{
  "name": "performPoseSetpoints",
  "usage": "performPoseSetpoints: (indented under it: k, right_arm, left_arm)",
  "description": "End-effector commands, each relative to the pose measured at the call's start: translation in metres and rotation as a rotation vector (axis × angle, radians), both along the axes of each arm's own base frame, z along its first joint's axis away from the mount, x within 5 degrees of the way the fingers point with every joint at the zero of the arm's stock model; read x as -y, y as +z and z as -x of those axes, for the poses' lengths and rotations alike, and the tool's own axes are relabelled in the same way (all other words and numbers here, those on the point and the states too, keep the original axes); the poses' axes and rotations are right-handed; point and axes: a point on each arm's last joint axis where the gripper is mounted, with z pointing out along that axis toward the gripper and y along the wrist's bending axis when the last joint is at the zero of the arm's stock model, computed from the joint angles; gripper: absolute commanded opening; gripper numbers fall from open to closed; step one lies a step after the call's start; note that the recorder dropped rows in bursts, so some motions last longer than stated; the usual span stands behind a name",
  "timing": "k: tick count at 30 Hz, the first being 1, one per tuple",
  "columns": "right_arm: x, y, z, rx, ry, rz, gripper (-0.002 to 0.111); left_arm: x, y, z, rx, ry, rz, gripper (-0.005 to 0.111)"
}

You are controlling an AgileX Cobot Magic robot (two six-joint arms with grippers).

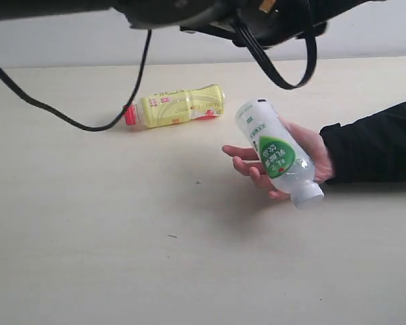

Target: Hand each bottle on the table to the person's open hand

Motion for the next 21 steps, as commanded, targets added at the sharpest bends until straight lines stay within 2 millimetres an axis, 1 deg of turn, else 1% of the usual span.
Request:
performPoseSetpoints:
  k: [1, 3, 6, 9, 11, 14, 18, 21]
  right_arm:
    - [0.0, -0.001, -0.001, 0.005, -0.002, -0.007, 0.0]
    - [0.0, -0.001, -0.001, 0.005, -0.002, -0.007, 0.0]
    - [0.0, -0.001, -0.001, 0.005, -0.002, -0.007, 0.0]
    - [0.0, -0.001, -0.001, 0.005, -0.002, -0.007, 0.0]
    - [0.0, -0.001, -0.001, 0.005, -0.002, -0.007, 0.0]
    - [0.0, -0.001, -0.001, 0.005, -0.002, -0.007, 0.0]
    - [0.0, -0.001, -0.001, 0.005, -0.002, -0.007, 0.0]
    - [0.0, -0.001, -0.001, 0.005, -0.002, -0.007, 0.0]
  left_arm:
    - [-0.029, 0.014, 0.011, -0.057, 0.084, -0.142, 0.002]
    - [-0.041, 0.02, 0.017, -0.067, 0.099, -0.233, 0.0]
    - [-0.051, 0.02, 0.031, -0.066, 0.076, -0.329, 0.0]
    - [-0.061, 0.016, 0.048, -0.044, 0.056, -0.3, 0.0]
    - [-0.072, 0.014, 0.058, -0.01, 0.063, -0.249, 0.0]
    - [-0.095, 0.004, 0.077, 0.059, 0.066, -0.229, 0.0]
    - [-0.133, -0.01, 0.105, 0.187, 0.051, -0.214, 0.0]
    - [-0.164, -0.022, 0.123, 0.24, 0.07, -0.121, 0.0]
